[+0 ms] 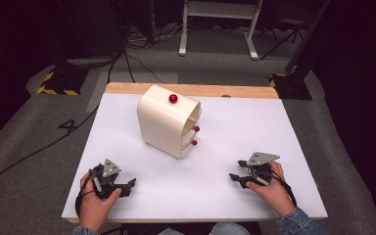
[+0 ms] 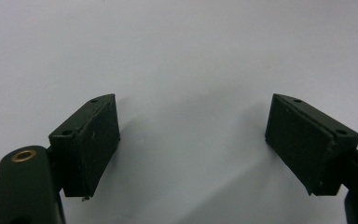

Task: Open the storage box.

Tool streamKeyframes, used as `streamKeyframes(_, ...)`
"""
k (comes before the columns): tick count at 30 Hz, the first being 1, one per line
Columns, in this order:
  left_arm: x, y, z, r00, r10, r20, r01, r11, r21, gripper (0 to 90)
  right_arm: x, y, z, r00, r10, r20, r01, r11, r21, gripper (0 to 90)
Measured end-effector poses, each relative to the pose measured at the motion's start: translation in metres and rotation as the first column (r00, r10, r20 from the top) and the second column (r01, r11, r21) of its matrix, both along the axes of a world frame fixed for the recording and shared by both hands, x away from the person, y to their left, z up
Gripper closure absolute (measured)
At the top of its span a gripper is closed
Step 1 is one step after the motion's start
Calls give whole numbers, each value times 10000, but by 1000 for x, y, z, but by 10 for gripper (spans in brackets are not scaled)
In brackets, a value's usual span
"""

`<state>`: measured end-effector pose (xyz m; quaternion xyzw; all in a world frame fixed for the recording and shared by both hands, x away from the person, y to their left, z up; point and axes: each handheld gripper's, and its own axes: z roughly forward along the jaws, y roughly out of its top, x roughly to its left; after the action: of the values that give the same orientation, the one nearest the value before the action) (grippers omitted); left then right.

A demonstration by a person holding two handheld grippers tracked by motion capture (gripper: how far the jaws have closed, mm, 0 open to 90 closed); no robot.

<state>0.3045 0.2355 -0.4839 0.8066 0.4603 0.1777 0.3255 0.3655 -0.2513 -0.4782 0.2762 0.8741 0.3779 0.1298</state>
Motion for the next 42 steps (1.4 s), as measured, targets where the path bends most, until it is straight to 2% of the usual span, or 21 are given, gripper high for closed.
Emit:
streamKeyframes(3, 0, 0, 0, 10000, -26, -7, 26, 10000, -13, 178, 0, 6, 5, 9994, -99, 332, 94, 9998, 149, 446)
streamKeyframes(5, 0, 0, 0, 10000, -21, 4, 21, 10000, -2, 178, 2, 10, 10, 9991, 64, 415, -80, 9993, 379, 469)
streamKeyframes(9, 0, 0, 0, 10000, -19, 17, 19, 10000, 2, 178, 5, 16, 16, 9990, 198, 405, -226, 9973, 698, 480)
streamKeyframes(10, 0, 0, 0, 10000, -24, 20, 24, 10000, 17, 178, 8, 20, 19, 9993, 245, 268, -269, 9953, 925, 497)
streamKeyframes(15, 0, 1, 0, 10000, -28, -1, 28, 10000, -91, 178, 17, 34, 26, 9975, 658, 259, -680, 9934, 920, 504)
streamKeyframes(19, 0, 1, 0, 10000, -27, 41, 27, 10000, -16, 178, 26, 47, 31, 9954, 884, 362, -927, 9855, 1423, 529)
streamKeyframes(20, 0, 1, 0, 10000, -27, 41, 27, 10000, -16, 178, 26, 47, 31, 9954, 884, 362, -927, 9855, 1423, 529)
streamKeyframes(22, 0, 1, 0, 10000, -31, 35, 31, 10000, -30, 178, 34, 58, 33, 9936, 1037, 453, -1106, 9741, 1974, 546)
streamKeyframes(24, 0, 1, 0, 10000, -29, 34, 29, 10000, -15, 178, 40, 66, 33, 9923, 1095, 586, -1202, 9650, 2331, 568)
streamKeyframes(27, 0, 1, 0, 10000, -24, 8, 24, 10000, -37, 178, 44, 73, 32, 9913, 1164, 620, -1281, 9614, 2436, 581)
streamKeyframes(32, 0, 1, 0, 10000, -26, -9, 26, 10000, -58, 177, 56, 91, 23, 9870, 1230, 1030, -1429, 9660, 2157, 613)
streamKeyframes(42, 0, 1, 0, 10000, -22, -15, 22, 10000, -66, 177, 68, 106, 17, 9838, 1229, 1307, -1506, 9617, 2291, 653)
